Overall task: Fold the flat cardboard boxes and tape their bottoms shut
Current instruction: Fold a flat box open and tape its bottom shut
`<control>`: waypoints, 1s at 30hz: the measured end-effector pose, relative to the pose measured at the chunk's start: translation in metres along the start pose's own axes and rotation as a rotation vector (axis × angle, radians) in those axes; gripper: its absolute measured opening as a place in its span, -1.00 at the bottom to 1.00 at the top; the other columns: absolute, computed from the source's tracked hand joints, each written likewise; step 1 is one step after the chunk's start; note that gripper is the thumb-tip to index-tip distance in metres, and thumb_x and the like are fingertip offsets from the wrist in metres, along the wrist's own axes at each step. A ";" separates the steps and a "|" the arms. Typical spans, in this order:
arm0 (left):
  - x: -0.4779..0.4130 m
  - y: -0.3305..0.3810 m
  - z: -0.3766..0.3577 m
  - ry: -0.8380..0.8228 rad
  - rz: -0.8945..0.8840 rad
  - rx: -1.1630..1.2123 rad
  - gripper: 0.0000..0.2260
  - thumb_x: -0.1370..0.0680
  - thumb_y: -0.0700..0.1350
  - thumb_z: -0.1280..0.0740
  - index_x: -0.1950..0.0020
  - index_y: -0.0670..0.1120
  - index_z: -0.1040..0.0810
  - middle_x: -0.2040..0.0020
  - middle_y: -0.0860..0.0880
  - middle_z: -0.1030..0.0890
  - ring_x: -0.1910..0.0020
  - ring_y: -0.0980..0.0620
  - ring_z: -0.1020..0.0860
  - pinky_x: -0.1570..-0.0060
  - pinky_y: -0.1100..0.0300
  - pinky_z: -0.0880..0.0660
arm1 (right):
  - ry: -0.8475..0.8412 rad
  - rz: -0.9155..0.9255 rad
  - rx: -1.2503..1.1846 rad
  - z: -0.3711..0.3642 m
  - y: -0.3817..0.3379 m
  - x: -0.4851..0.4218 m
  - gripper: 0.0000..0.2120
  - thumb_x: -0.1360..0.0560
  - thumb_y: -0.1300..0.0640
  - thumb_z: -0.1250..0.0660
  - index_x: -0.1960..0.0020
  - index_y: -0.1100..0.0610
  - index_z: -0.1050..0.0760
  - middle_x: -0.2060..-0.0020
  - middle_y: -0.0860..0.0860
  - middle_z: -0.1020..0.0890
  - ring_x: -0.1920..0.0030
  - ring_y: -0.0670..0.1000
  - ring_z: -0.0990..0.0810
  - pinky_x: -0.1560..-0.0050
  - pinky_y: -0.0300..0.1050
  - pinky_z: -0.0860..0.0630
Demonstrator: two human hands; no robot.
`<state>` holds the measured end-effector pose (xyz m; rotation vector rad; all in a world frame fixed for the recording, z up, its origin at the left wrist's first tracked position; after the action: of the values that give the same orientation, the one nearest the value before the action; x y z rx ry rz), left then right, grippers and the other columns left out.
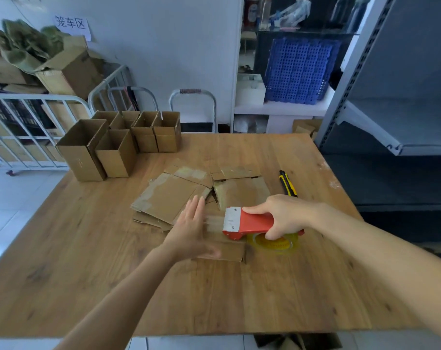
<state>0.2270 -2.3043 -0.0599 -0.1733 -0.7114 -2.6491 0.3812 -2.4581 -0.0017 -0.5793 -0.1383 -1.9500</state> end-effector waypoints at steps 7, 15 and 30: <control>-0.026 0.014 -0.022 -0.022 -0.132 -0.391 0.11 -0.29 0.50 -0.27 -0.58 -0.09 0.13 -0.58 -0.02 0.00 -0.56 -0.05 0.18 -0.51 -0.04 0.21 | 0.002 0.063 -0.019 -0.001 0.007 0.002 -0.09 -0.31 -0.22 -0.49 -0.52 -0.31 -0.06 0.16 -0.22 -0.29 0.02 -0.02 -0.42 0.07 -0.10 -0.49; -0.027 0.010 -0.022 -0.006 -0.169 -0.443 0.13 -0.22 0.58 -0.05 -0.57 -0.11 0.07 -0.56 -0.06 -0.08 -0.56 -0.09 0.10 -0.49 -0.04 0.18 | -0.005 0.094 0.018 0.007 0.037 0.025 -0.13 -0.38 -0.22 -0.44 -0.52 -0.31 -0.01 0.08 -0.16 -0.32 -0.01 -0.04 -0.40 -0.06 -0.11 -0.48; -0.033 0.006 -0.024 -0.015 -0.186 -0.411 0.23 -0.10 0.68 0.08 -0.57 -0.09 0.03 -0.55 -0.05 -0.09 -0.56 -0.06 0.06 -0.49 -0.02 0.15 | -0.062 -0.047 0.023 -0.030 0.073 0.043 -0.15 -0.40 -0.15 -0.42 -0.53 -0.31 0.00 -0.07 -0.03 -0.36 -0.03 0.00 -0.46 0.04 -0.10 -0.52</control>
<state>0.2598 -2.3104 -0.0853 -0.2486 -0.1845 -2.9472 0.4214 -2.5368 -0.0196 -0.6262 -0.2143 -1.9739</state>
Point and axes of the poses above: each hand's wrist, its own x-axis away from the middle knuckle, its own z-axis out of the back of the hand, y = z × x, the point moved 5 cm from there along -x, towards the middle knuckle
